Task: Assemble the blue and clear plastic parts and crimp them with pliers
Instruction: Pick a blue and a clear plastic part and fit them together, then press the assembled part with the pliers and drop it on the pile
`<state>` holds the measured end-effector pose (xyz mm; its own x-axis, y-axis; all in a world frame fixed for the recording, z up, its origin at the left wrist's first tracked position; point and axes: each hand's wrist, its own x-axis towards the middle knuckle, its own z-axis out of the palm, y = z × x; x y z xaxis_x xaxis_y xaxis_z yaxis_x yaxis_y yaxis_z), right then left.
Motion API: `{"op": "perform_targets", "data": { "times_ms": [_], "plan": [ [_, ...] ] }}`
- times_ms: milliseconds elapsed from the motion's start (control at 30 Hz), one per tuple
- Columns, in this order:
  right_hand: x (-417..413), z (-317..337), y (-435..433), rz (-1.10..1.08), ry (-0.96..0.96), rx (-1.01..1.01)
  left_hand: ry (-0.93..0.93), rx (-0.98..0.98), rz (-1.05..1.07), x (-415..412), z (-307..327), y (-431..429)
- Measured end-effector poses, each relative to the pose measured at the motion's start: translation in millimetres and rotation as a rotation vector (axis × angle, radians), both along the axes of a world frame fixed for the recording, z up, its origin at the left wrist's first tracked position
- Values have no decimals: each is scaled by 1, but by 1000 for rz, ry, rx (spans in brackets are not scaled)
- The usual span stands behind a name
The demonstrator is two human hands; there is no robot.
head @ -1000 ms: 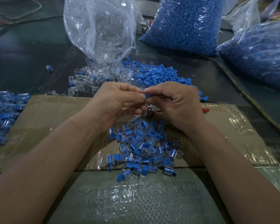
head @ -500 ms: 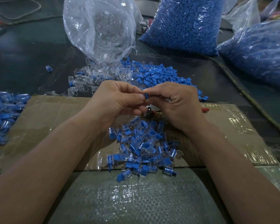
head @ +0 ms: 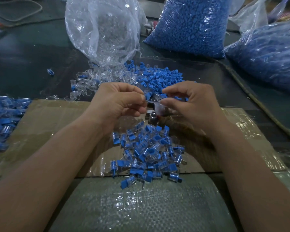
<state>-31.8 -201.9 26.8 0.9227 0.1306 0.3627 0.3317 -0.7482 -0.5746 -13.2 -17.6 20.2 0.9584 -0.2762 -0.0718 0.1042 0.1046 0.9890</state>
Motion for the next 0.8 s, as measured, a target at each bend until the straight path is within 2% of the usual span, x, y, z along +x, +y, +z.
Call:
{"op": "perform_targets", "data": {
  "times_ms": [100,233,333,467,700,800],
  "plan": [
    [4,4,-23,-62,234,-67,-2,-26,23,1,1,2],
    [2,9,-38,3,534,-151,7,-37,45,1,0,2],
    [1,9,-39,56,646,-272,7,-42,45,2,0,2],
    [3,9,-35,49,643,-402,6,-37,39,2,0,2],
    [1,11,-29,-20,499,-417,11,-43,38,3,0,1],
    [1,10,-21,-71,444,-498,12,-53,55,4,-1,1]
  ]
}}
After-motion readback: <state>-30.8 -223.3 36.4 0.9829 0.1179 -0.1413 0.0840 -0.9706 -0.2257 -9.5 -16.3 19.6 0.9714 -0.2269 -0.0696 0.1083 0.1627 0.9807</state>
